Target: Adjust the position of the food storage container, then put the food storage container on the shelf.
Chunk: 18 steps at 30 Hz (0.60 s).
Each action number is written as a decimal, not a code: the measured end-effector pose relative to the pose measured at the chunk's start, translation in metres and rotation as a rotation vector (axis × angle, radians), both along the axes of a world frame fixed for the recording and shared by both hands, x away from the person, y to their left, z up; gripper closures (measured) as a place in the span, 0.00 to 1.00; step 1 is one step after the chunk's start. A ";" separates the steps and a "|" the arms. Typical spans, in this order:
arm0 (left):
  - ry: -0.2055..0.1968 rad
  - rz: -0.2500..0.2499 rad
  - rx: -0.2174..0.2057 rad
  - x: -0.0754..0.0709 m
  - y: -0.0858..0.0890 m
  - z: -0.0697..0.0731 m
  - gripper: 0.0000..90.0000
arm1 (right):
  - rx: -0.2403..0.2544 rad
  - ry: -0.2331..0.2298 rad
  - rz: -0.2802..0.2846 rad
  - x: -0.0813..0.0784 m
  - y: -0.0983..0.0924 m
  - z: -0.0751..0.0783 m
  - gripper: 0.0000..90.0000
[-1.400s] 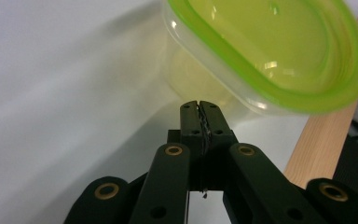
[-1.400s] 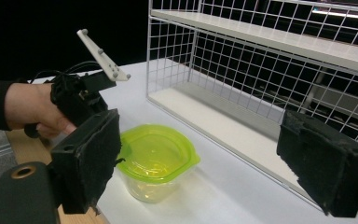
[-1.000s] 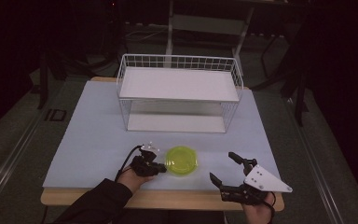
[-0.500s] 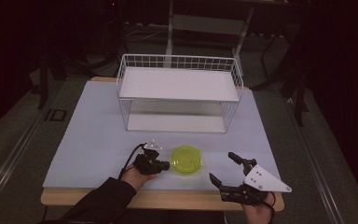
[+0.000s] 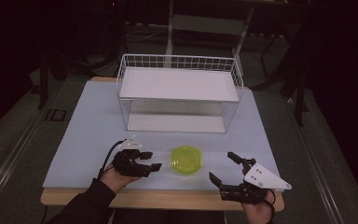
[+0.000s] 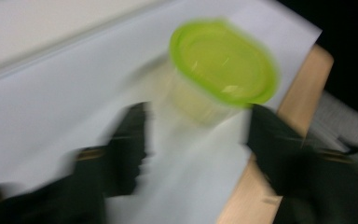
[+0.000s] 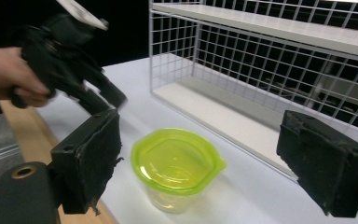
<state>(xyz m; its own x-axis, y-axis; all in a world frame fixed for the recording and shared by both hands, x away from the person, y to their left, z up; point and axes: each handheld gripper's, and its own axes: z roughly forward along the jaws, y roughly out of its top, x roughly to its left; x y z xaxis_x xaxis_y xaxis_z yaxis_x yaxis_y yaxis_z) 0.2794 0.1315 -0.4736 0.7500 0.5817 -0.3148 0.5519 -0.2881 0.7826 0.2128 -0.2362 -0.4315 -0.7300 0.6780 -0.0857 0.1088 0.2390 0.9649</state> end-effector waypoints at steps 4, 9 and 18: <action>-0.004 -0.021 -0.015 -0.009 0.003 0.004 0.03 | 0.008 0.029 -0.001 0.004 -0.002 0.000 0.15; -0.069 0.046 -0.086 -0.020 0.007 0.009 0.02 | 0.003 0.058 0.000 0.008 -0.001 -0.001 0.16; -0.132 0.002 -0.135 -0.030 0.003 0.018 0.02 | -0.059 0.061 0.035 0.011 0.003 0.003 0.15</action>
<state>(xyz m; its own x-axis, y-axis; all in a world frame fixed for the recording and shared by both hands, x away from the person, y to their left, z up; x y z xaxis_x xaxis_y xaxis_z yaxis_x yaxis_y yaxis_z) 0.2495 0.1342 -0.4556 0.7891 0.5422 -0.2886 0.4419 -0.1748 0.8799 0.2240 -0.2336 -0.4285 -0.7583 0.6470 -0.0792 0.1579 0.3002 0.9407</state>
